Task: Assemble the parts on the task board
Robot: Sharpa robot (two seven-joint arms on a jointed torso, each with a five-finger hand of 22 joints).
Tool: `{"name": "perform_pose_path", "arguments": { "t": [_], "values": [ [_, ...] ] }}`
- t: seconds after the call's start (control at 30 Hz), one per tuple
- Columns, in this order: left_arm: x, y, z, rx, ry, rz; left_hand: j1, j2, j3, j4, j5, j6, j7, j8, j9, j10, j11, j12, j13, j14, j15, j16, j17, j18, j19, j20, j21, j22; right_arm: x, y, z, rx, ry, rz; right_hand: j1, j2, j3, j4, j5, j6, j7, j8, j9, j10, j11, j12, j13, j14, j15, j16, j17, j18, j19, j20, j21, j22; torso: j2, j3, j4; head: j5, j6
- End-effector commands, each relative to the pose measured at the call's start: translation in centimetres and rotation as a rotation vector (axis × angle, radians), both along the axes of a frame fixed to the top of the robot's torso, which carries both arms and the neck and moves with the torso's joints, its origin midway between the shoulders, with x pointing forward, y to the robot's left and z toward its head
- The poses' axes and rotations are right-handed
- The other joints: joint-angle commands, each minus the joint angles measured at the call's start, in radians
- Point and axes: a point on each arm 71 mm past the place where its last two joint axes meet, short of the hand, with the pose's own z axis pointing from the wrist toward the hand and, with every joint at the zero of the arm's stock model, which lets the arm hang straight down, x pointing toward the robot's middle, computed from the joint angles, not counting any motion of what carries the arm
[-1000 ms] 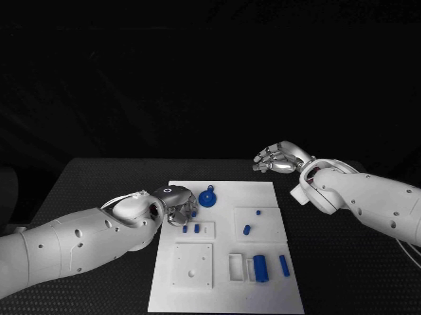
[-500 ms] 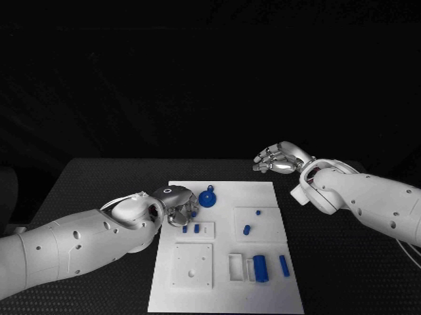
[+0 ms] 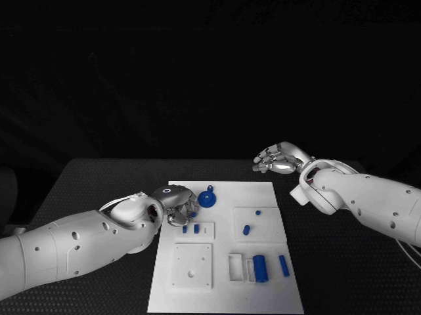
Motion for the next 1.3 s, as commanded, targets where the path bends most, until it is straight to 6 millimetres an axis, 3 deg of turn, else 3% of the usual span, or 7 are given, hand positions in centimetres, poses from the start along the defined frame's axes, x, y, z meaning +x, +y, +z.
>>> {"name": "perform_pose_path", "arguments": {
  "t": [0.03, 0.53, 0.83, 1.13, 1.3],
  "values": [
    [-0.1, -0.2, 0.0, -0.009, 0.001, -0.006, 0.007, 0.001, 0.002, 0.0, 0.006, 0.0, 0.006, 0.002, 0.001, 0.01, 0.0, 0.0, 0.002, 0.007, -0.002, -0.003, -0.002, 0.018, 0.009, -0.033, -0.005, 0.0, -0.1, 0.1, -0.1, 0.0, 0.003, 0.016, 0.0, 0.012, 0.0, -0.003, 0.001, -0.005, 0.002, 0.004, -0.002, 0.003, 0.002, 0.005, -0.002, -0.008, 0.0, -0.006, 0.002, -0.004, -0.002, 0.001, -0.004, 0.002, 0.0, 0.0001, -0.0001, -0.001, -0.001],
    [-0.1, 0.2, 0.0, 0.0, 0.005, 0.01, 0.006, 0.004, 0.0, 0.001, 0.005, 0.024, 0.015, 0.019, 0.005, 0.021, -0.005, 0.007, 0.009, 0.012, -0.007, -0.002, -0.004, 0.017, 0.011, -0.036, -0.005, 0.003, -0.1, 0.1, -0.1, -0.001, 0.003, 0.014, 0.0, 0.012, 0.0, -0.003, 0.001, -0.005, 0.002, 0.004, -0.002, 0.003, 0.002, 0.005, -0.002, -0.008, 0.0, -0.006, 0.002, -0.003, -0.002, 0.001, -0.004, 0.002, 0.0, -0.0007, 0.0003, -0.002, -0.002],
    [0.2, 0.7, -0.1, 0.008, 0.002, 0.03, 0.007, -0.007, 0.0, 0.003, 0.004, -0.03, -0.01, -0.006, -0.008, 0.015, -0.004, 0.007, 0.013, 0.011, -0.006, -0.004, -0.007, 0.015, 0.014, -0.038, -0.008, 0.004, 0.0, 0.0, -0.1, -0.001, 0.002, 0.011, 0.0, 0.011, -0.001, -0.003, 0.001, -0.005, 0.002, 0.004, -0.002, 0.003, 0.002, 0.005, -0.002, -0.008, 0.0, -0.006, 0.002, -0.003, -0.002, 0.001, -0.005, 0.003, 0.0, -0.0008, 0.0001, -0.002, -0.001],
    [0.2, 1.0, 0.1, -0.008, -0.014, 0.03, 0.008, -0.01, 0.001, 0.004, 0.003, -0.041, -0.015, -0.009, -0.009, 0.012, -0.004, 0.007, 0.015, 0.01, -0.006, -0.005, -0.008, 0.014, 0.014, -0.038, -0.009, 0.004, -0.1, -0.1, -0.1, -0.002, 0.003, 0.01, 0.001, 0.01, -0.001, -0.004, 0.001, -0.007, 0.002, 0.004, -0.003, 0.002, 0.003, 0.004, -0.003, -0.008, 0.0, -0.007, 0.002, -0.003, -0.002, 0.001, -0.006, 0.003, 0.0, 0.0, 0.0003, -0.002, -0.001],
    [0.3, 1.7, 0.8, -0.12, -0.039, 0.055, 0.013, -0.007, 0.004, 0.004, 0.008, -0.04, -0.013, -0.007, -0.009, 0.013, -0.004, 0.007, 0.016, 0.011, -0.006, -0.005, -0.008, 0.015, 0.015, -0.039, -0.01, 0.004, -0.3, -0.1, -0.2, -0.034, 0.009, 0.019, 0.005, 0.011, 0.001, -0.006, 0.0, -0.006, 0.002, 0.004, -0.003, 0.002, 0.002, 0.005, -0.003, -0.008, 0.0, -0.007, 0.003, -0.003, -0.002, 0.001, -0.006, 0.004, 0.0, -0.0002, -0.0006, -0.003, 0.002]
  ]
}}
